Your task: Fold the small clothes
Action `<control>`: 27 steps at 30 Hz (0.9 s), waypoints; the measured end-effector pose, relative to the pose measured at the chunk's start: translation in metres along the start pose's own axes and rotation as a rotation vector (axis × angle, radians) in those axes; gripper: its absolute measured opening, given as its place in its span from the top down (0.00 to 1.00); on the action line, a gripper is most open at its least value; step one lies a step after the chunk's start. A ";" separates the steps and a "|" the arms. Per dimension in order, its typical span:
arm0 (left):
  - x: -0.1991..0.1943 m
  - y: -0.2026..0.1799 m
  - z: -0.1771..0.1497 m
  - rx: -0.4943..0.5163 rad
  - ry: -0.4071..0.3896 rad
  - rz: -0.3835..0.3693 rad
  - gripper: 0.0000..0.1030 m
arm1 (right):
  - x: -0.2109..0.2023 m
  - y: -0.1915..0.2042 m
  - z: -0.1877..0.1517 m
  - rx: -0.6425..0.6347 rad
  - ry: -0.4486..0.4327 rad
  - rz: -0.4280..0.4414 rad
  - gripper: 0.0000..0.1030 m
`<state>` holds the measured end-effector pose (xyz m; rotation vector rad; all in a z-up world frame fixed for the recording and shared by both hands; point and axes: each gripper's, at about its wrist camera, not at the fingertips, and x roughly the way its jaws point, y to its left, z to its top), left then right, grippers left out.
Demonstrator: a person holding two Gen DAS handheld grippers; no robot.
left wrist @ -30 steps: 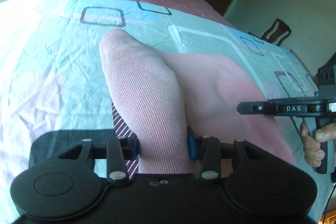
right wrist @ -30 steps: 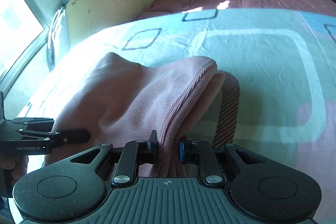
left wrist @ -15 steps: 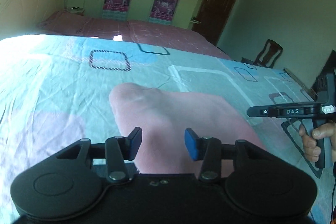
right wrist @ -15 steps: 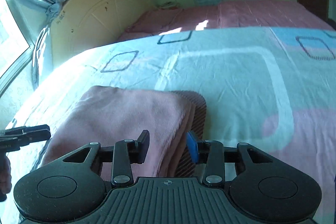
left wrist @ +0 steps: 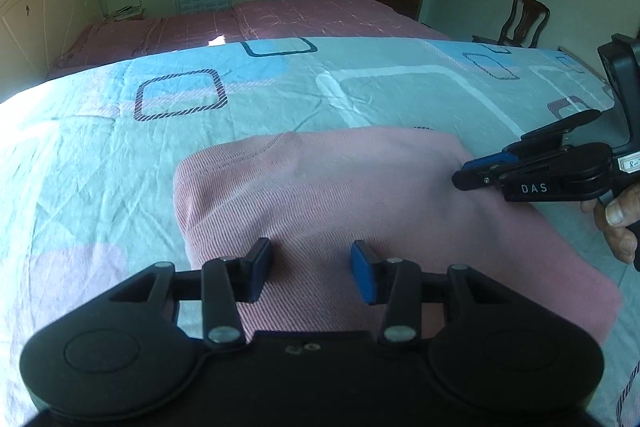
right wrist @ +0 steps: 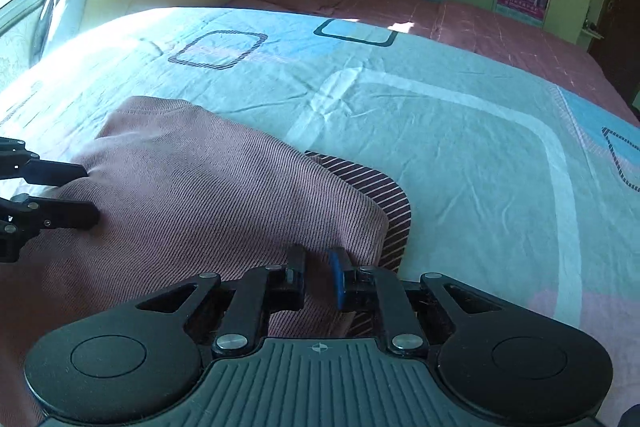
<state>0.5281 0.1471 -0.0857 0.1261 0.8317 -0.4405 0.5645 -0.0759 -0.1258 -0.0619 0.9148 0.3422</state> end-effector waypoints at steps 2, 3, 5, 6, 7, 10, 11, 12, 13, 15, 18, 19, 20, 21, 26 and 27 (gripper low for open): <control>-0.019 -0.004 0.000 -0.005 -0.034 0.000 0.64 | -0.017 0.004 0.001 0.003 -0.029 -0.006 0.87; -0.034 -0.008 0.000 0.006 -0.069 -0.029 0.65 | -0.036 0.010 0.000 -0.013 -0.070 0.015 0.87; -0.055 -0.017 -0.006 0.025 -0.083 -0.050 0.72 | -0.059 0.020 -0.005 -0.048 -0.102 0.047 0.87; -0.064 -0.023 -0.012 0.042 -0.092 -0.055 0.72 | -0.067 0.023 -0.008 -0.066 -0.106 0.068 0.87; -0.070 -0.027 -0.017 0.046 -0.088 -0.068 0.72 | -0.074 0.029 -0.013 -0.091 -0.104 0.089 0.87; -0.059 -0.032 -0.034 0.021 -0.009 -0.095 0.76 | -0.071 0.043 -0.027 -0.162 -0.047 0.089 0.87; -0.052 -0.032 -0.039 0.014 0.014 -0.091 0.78 | -0.062 0.045 -0.032 -0.184 -0.005 0.045 0.87; -0.046 -0.030 -0.044 -0.009 0.012 -0.097 0.77 | -0.049 0.045 -0.038 -0.201 0.051 -0.012 0.87; -0.043 -0.026 -0.048 -0.067 -0.003 -0.117 0.78 | -0.040 0.042 -0.044 -0.201 0.061 -0.046 0.87; -0.043 -0.023 -0.049 -0.115 -0.014 -0.116 0.78 | -0.039 0.037 -0.047 -0.164 0.040 -0.047 0.87; -0.055 -0.034 -0.051 -0.093 -0.030 -0.081 0.80 | -0.047 0.045 -0.046 -0.180 0.038 -0.083 0.87; -0.062 -0.037 -0.052 -0.084 -0.037 -0.075 0.80 | -0.053 0.047 -0.046 -0.180 0.026 -0.085 0.87; -0.068 -0.039 -0.054 -0.083 -0.045 -0.066 0.80 | -0.064 0.049 -0.049 -0.179 0.001 -0.068 0.87; -0.074 -0.041 -0.056 -0.086 -0.051 -0.054 0.80 | -0.073 0.051 -0.051 -0.176 -0.014 -0.054 0.87; -0.088 -0.051 -0.065 -0.087 -0.044 -0.006 0.80 | -0.104 0.063 -0.065 -0.163 -0.041 0.012 0.87; -0.088 -0.053 -0.066 -0.090 -0.043 0.001 0.80 | -0.105 0.066 -0.068 -0.162 -0.038 0.019 0.87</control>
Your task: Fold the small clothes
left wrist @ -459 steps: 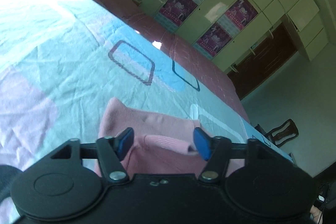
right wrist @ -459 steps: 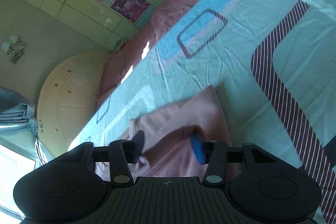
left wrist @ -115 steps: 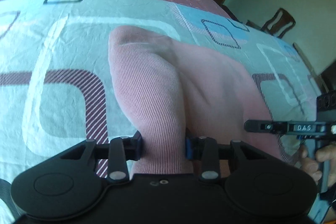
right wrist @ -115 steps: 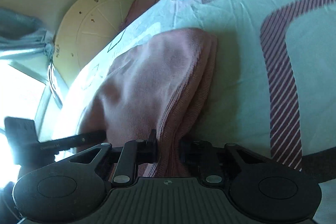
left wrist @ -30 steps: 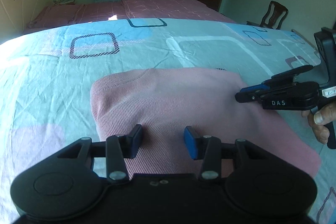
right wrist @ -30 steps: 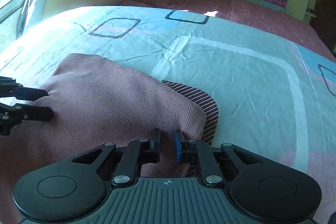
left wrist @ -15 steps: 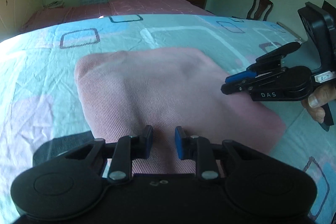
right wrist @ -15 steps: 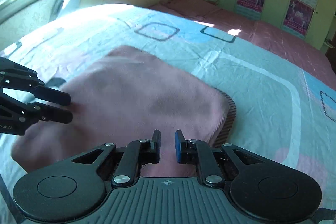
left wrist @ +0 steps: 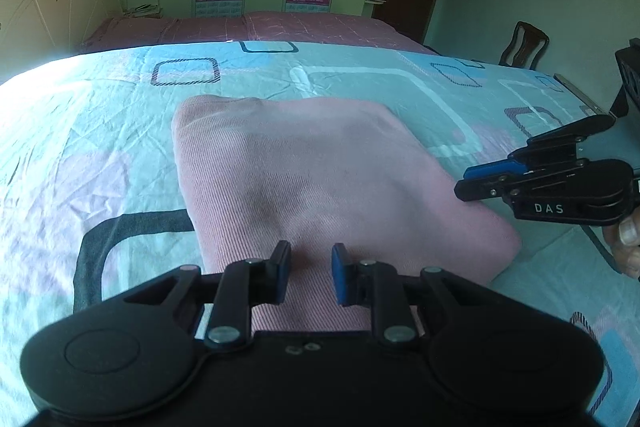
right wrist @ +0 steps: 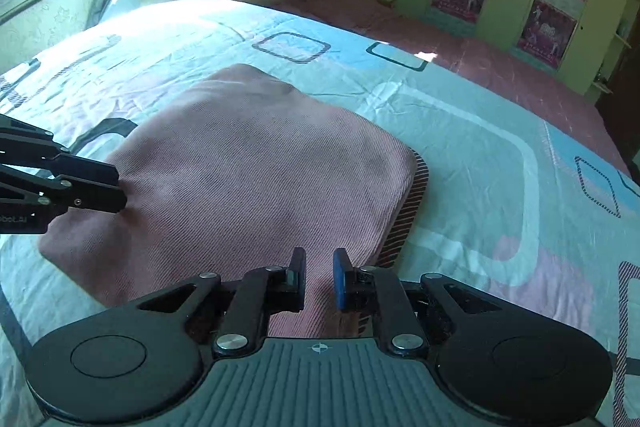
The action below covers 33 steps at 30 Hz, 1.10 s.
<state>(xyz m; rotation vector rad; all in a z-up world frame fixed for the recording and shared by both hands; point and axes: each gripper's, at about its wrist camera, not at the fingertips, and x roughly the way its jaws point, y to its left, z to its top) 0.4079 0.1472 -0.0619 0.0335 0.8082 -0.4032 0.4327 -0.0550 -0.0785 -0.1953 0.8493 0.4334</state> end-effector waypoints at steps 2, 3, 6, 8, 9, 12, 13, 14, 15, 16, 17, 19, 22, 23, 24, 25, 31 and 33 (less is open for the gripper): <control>-0.001 -0.001 -0.004 -0.012 0.002 0.006 0.80 | 0.000 0.003 -0.005 0.002 0.009 0.011 0.87; 0.000 -0.001 -0.005 -0.018 0.005 0.007 0.80 | 0.003 0.005 -0.009 0.009 0.021 0.021 0.87; 0.007 -0.004 -0.011 -0.027 0.021 0.013 0.80 | 0.013 0.006 -0.021 -0.003 0.063 0.004 0.87; 0.011 -0.007 -0.016 -0.014 0.032 0.023 0.80 | 0.019 0.003 -0.029 -0.003 0.073 -0.003 0.87; 0.013 -0.009 -0.019 -0.016 0.040 0.024 0.80 | 0.021 0.002 -0.031 -0.001 0.070 -0.004 0.87; 0.007 -0.014 -0.027 -0.014 0.037 0.033 0.80 | 0.018 0.001 -0.032 0.014 0.063 -0.007 0.87; 0.002 -0.016 -0.029 -0.015 0.030 0.036 0.80 | 0.012 0.002 -0.031 0.014 0.052 -0.011 0.87; -0.003 -0.018 -0.032 -0.018 0.020 0.037 0.80 | 0.004 0.004 -0.031 0.018 0.029 -0.005 0.87; -0.010 -0.019 -0.036 -0.022 0.006 0.044 0.80 | -0.005 0.005 -0.032 0.023 0.007 0.008 0.87; -0.014 -0.020 -0.040 -0.029 -0.002 0.052 0.80 | -0.012 0.006 -0.034 0.028 -0.010 0.018 0.87; -0.015 -0.020 -0.044 -0.035 0.000 0.059 0.80 | -0.017 0.007 -0.037 0.029 -0.017 0.027 0.87; -0.013 -0.019 -0.050 -0.061 0.018 0.073 0.80 | -0.014 0.010 -0.046 0.008 0.014 0.021 0.87; -0.006 -0.021 -0.053 -0.069 0.026 0.093 0.79 | 0.002 0.004 -0.062 0.033 0.051 0.012 0.88; -0.004 -0.021 -0.053 -0.072 0.026 0.099 0.79 | 0.003 0.003 -0.064 0.040 0.043 0.013 0.88; -0.002 -0.020 -0.054 -0.079 0.024 0.104 0.79 | 0.002 0.004 -0.064 0.043 0.040 0.008 0.88; -0.001 -0.021 -0.054 -0.081 0.021 0.109 0.80 | 0.002 0.006 -0.063 0.042 0.041 0.002 0.87; 0.000 -0.028 -0.056 -0.079 0.012 0.150 0.80 | -0.002 0.003 -0.070 0.068 0.016 0.007 0.88; 0.000 -0.029 -0.055 -0.071 0.016 0.160 0.80 | -0.004 0.003 -0.071 0.076 0.013 0.008 0.88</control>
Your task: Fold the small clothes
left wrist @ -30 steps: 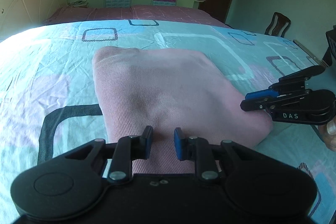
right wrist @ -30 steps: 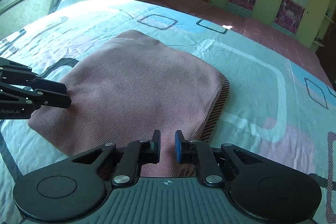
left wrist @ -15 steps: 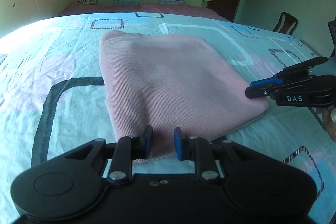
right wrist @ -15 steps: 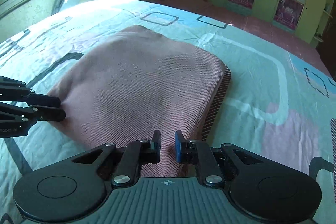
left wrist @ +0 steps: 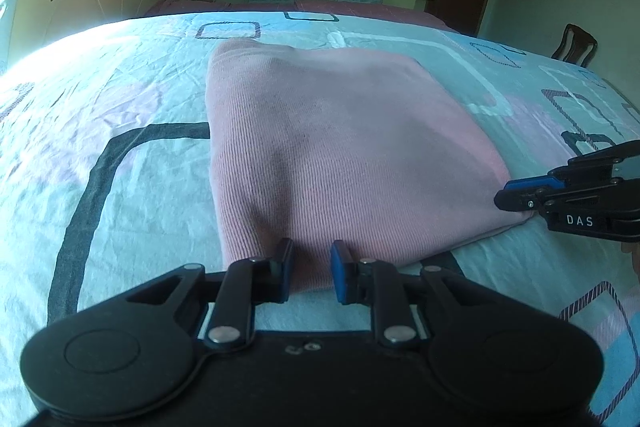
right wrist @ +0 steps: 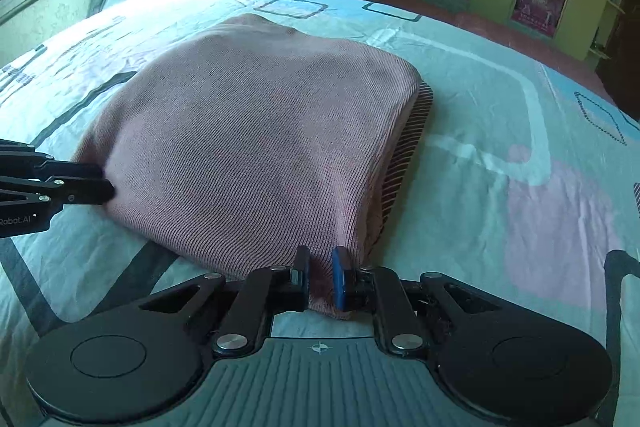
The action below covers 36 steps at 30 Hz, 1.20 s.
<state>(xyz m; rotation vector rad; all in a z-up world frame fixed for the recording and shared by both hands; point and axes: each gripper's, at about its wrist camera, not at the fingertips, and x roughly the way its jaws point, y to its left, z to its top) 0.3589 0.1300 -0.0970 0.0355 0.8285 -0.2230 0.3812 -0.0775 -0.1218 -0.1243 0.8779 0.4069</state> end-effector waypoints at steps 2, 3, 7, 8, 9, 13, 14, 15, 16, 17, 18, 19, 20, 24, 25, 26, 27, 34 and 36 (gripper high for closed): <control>0.000 -0.001 0.000 0.006 0.001 0.007 0.80 | 0.000 0.002 0.000 -0.008 -0.003 -0.008 0.88; 0.000 -0.001 0.000 0.007 0.002 0.010 0.80 | 0.001 0.004 0.000 -0.014 -0.004 -0.012 0.88; 0.000 -0.004 0.000 0.011 0.005 0.026 0.80 | 0.001 0.005 0.000 -0.021 0.001 -0.016 0.88; 0.000 -0.005 0.000 0.011 0.006 0.029 0.80 | 0.002 0.005 0.000 -0.023 0.004 -0.016 0.88; 0.000 -0.005 0.001 0.012 0.008 0.031 0.80 | 0.002 0.005 0.001 -0.026 0.007 -0.016 0.88; 0.000 -0.006 0.002 0.016 0.017 0.038 0.80 | 0.000 0.005 0.002 -0.032 0.017 -0.015 0.88; 0.000 -0.007 0.002 0.019 0.018 0.041 0.80 | 0.000 0.005 0.001 -0.033 0.018 -0.014 0.88; 0.000 -0.007 0.001 0.019 0.019 0.044 0.80 | 0.000 0.005 0.001 -0.033 0.018 -0.013 0.88; 0.000 -0.008 0.001 0.018 0.020 0.047 0.80 | 0.000 0.005 0.001 -0.032 0.018 -0.012 0.88; 0.000 -0.008 0.001 0.014 0.021 0.049 0.80 | 0.000 0.005 0.002 -0.031 0.020 -0.013 0.88; -0.001 -0.008 0.001 0.005 0.019 0.050 0.80 | -0.001 0.005 0.002 -0.034 0.024 -0.012 0.88; -0.002 -0.008 0.000 -0.005 0.012 0.047 0.76 | -0.002 0.006 0.003 -0.036 0.025 -0.008 0.87; -0.004 -0.008 -0.001 -0.014 0.002 0.038 0.65 | -0.003 0.005 0.002 -0.030 0.022 -0.003 0.87; -0.022 -0.020 -0.013 -0.013 -0.056 0.034 0.10 | -0.024 0.001 -0.006 0.023 -0.028 -0.013 0.23; -0.029 -0.026 -0.018 0.000 -0.077 0.079 0.01 | -0.032 0.000 -0.012 0.025 -0.058 -0.040 0.01; -0.036 -0.030 -0.023 0.009 -0.094 0.099 0.00 | -0.038 -0.001 -0.017 0.025 -0.069 -0.062 0.01; -0.041 -0.031 -0.029 0.005 -0.100 0.098 0.00 | -0.043 -0.004 -0.023 0.037 -0.066 -0.075 0.01; -0.084 -0.043 -0.049 -0.049 -0.120 0.146 0.00 | -0.096 -0.019 -0.052 0.170 -0.088 -0.120 0.00; -0.106 -0.047 -0.048 -0.092 -0.142 0.144 0.00 | -0.121 -0.018 -0.056 0.196 -0.122 -0.122 0.00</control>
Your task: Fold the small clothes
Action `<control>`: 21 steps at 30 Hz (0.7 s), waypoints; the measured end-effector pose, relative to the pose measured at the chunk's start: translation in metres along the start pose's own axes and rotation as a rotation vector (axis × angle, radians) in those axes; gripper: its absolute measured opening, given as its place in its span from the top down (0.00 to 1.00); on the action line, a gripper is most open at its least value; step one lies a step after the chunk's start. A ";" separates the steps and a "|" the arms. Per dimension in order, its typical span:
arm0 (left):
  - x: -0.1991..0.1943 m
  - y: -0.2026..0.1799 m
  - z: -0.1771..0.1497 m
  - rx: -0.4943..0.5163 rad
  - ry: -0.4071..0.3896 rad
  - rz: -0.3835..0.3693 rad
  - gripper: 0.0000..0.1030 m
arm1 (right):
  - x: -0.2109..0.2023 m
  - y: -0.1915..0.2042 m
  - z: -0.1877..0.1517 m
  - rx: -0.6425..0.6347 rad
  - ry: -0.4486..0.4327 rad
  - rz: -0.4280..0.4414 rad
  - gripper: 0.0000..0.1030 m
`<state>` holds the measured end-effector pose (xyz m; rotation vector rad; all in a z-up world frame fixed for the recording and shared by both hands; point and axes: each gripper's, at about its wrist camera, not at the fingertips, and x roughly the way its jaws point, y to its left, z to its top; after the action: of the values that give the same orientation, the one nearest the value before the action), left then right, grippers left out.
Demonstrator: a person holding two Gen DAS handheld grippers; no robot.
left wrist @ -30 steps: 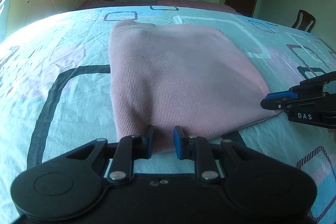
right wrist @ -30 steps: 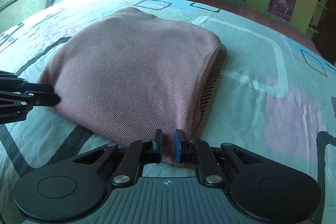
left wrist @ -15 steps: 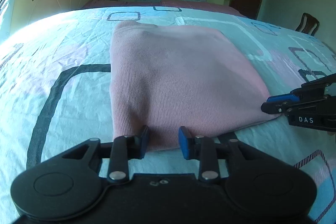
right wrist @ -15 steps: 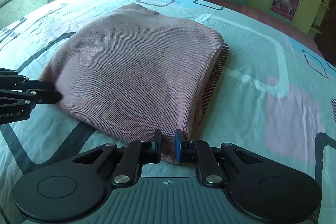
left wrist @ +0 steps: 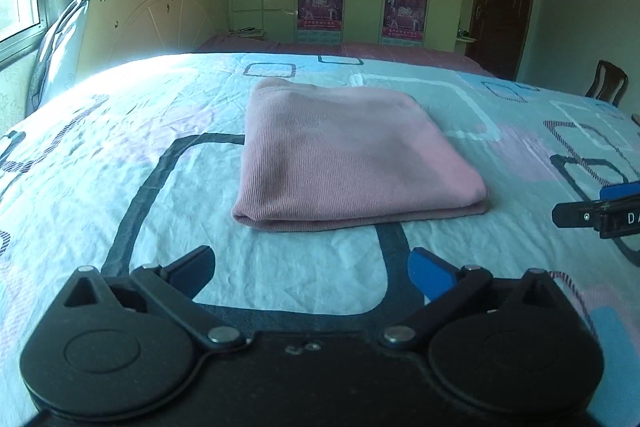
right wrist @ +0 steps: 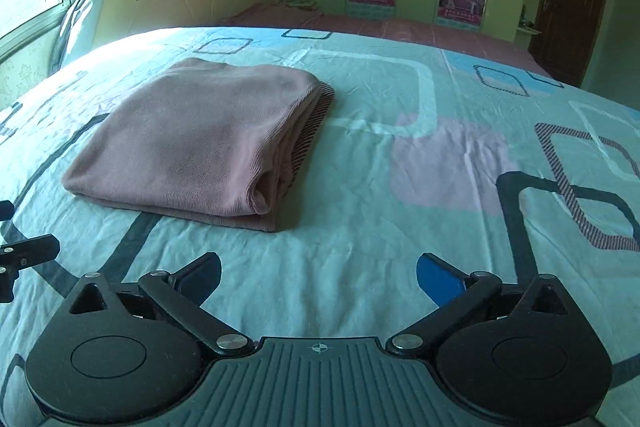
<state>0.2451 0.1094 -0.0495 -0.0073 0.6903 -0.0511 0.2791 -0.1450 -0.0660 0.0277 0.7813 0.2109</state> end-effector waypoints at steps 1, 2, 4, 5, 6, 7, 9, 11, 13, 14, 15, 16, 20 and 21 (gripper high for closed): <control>-0.010 -0.001 0.002 -0.018 -0.007 -0.001 0.00 | -0.012 -0.001 -0.001 0.013 -0.018 0.009 0.00; -0.019 -0.003 0.005 -0.028 -0.016 0.000 0.00 | -0.021 -0.001 -0.001 0.021 -0.028 0.016 0.00; -0.037 -0.010 0.009 -0.022 -0.027 -0.011 0.00 | -0.044 0.001 -0.001 0.028 -0.054 0.022 0.00; -0.044 -0.013 0.011 -0.015 -0.029 -0.017 0.00 | -0.052 0.002 -0.002 0.024 -0.065 0.030 0.00; -0.052 -0.020 0.013 -0.003 -0.037 -0.021 0.00 | -0.062 0.005 -0.002 0.016 -0.078 0.036 0.00; -0.059 -0.025 0.014 0.005 -0.048 -0.019 0.00 | -0.072 0.007 -0.002 0.010 -0.090 0.036 0.00; -0.073 -0.034 0.015 0.023 -0.064 -0.023 0.00 | -0.087 0.010 -0.003 0.003 -0.111 0.032 0.00; -0.084 -0.042 0.014 0.029 -0.078 -0.025 0.00 | -0.103 0.012 -0.005 -0.006 -0.130 0.019 0.00; -0.095 -0.051 0.013 0.037 -0.093 -0.029 0.00 | -0.118 0.013 -0.008 -0.019 -0.146 0.001 0.00; -0.101 -0.054 0.013 0.038 -0.101 -0.031 0.00 | -0.124 0.013 -0.010 -0.023 -0.151 -0.004 0.00; -0.106 -0.057 0.012 0.040 -0.109 -0.032 0.00 | -0.131 0.013 -0.012 -0.027 -0.157 -0.005 0.00; -0.110 -0.060 0.011 0.040 -0.116 -0.032 0.00 | -0.137 0.013 -0.015 -0.028 -0.164 -0.003 0.00; -0.128 -0.069 0.010 0.034 -0.144 -0.038 0.00 | -0.157 0.010 -0.024 -0.017 -0.181 0.006 0.00; -0.131 -0.070 0.009 0.030 -0.148 -0.036 0.00 | -0.162 0.009 -0.026 -0.013 -0.187 0.008 0.00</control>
<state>0.1469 0.0459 0.0428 0.0052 0.5411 -0.0950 0.1474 -0.1696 0.0299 0.0373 0.5937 0.2176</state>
